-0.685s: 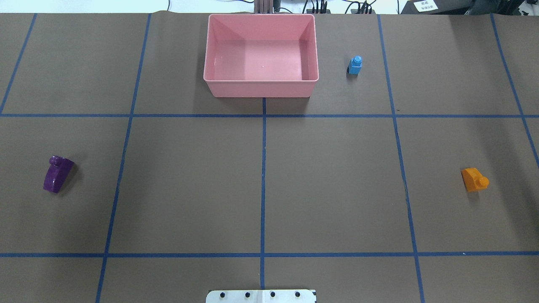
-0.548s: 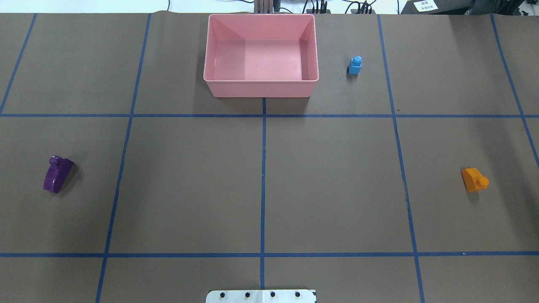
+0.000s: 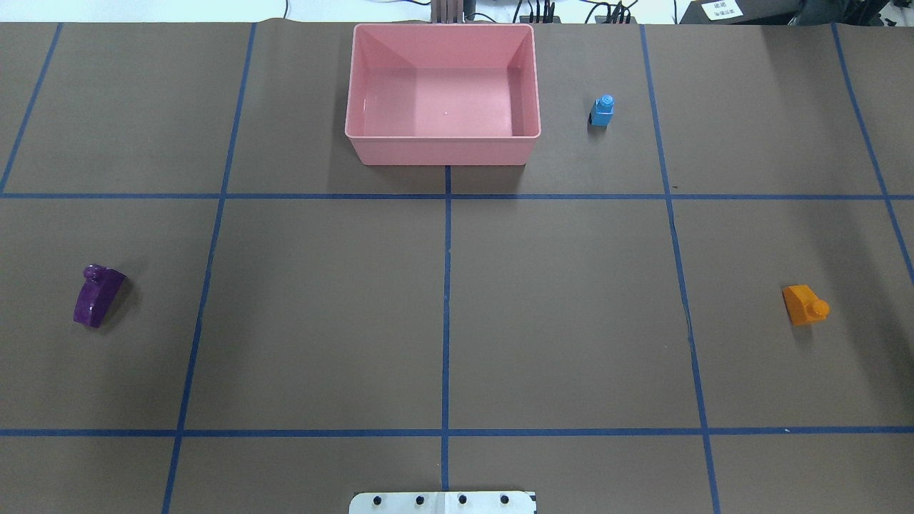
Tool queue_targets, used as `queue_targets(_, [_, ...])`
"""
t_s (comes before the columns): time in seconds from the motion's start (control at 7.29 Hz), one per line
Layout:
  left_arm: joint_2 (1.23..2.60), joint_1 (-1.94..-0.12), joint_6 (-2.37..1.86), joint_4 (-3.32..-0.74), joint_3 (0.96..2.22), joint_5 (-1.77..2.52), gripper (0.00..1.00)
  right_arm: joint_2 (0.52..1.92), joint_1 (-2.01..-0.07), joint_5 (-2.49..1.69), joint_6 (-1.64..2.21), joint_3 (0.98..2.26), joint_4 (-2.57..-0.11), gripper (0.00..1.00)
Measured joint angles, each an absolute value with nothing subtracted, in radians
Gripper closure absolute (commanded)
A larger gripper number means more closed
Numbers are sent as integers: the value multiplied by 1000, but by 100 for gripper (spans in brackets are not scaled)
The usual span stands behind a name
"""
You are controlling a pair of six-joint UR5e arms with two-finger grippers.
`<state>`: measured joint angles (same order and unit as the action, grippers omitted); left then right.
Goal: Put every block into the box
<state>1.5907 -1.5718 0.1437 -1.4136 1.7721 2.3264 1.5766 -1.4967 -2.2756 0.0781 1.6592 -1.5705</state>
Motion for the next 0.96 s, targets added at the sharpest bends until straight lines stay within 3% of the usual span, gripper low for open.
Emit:
queue_targets(0.41, [1596,-1571,138,-1605,1741,2326,0,1574,-1494,-2276,92,1677,-1490,0])
queue_targets(0.96, [1655,-1570,143,-1633,1610,2383,0,1569,-1483,-2282,95,1685,-1470,0])
